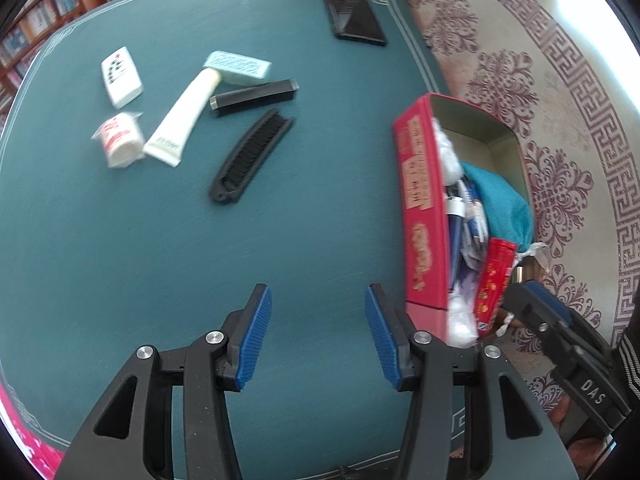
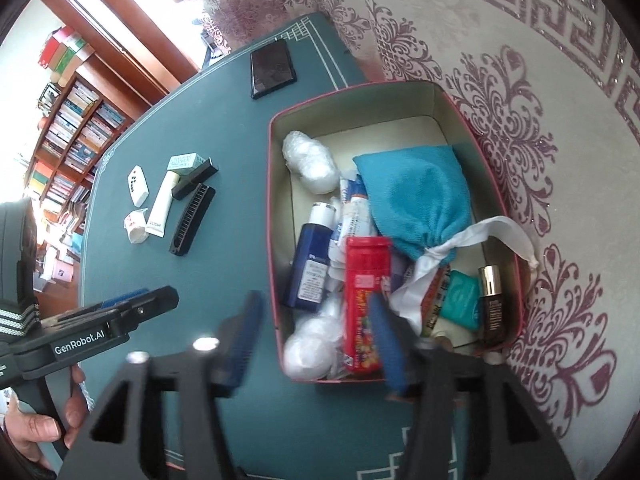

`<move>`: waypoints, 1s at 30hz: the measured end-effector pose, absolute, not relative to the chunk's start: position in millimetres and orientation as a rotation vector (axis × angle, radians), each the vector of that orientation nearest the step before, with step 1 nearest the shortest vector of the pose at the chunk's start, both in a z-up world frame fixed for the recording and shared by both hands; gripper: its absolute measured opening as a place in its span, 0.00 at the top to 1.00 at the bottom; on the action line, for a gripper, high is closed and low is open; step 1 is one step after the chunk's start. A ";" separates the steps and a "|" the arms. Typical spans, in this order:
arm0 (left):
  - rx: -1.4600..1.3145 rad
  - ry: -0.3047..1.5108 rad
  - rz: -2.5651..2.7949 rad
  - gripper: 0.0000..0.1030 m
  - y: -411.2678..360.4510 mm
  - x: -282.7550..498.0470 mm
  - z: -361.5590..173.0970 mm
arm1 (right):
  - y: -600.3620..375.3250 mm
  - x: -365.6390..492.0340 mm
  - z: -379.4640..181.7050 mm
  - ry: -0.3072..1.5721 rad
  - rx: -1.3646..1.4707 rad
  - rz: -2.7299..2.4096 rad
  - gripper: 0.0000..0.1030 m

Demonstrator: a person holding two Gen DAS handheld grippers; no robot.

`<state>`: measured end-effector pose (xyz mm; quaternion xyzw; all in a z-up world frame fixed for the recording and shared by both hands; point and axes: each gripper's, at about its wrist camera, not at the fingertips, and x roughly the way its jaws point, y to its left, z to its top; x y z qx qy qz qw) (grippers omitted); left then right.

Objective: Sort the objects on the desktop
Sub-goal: 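Move both open tools back over the table toward the bandage roll and comb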

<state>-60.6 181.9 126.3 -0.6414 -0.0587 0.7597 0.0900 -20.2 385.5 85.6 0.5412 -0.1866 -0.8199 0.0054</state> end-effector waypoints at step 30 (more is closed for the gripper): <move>-2.115 -0.504 2.276 0.49 36.6 -48.0 96.7 | 280.3 -49.7 80.6 -0.448 1.729 -2.456 0.34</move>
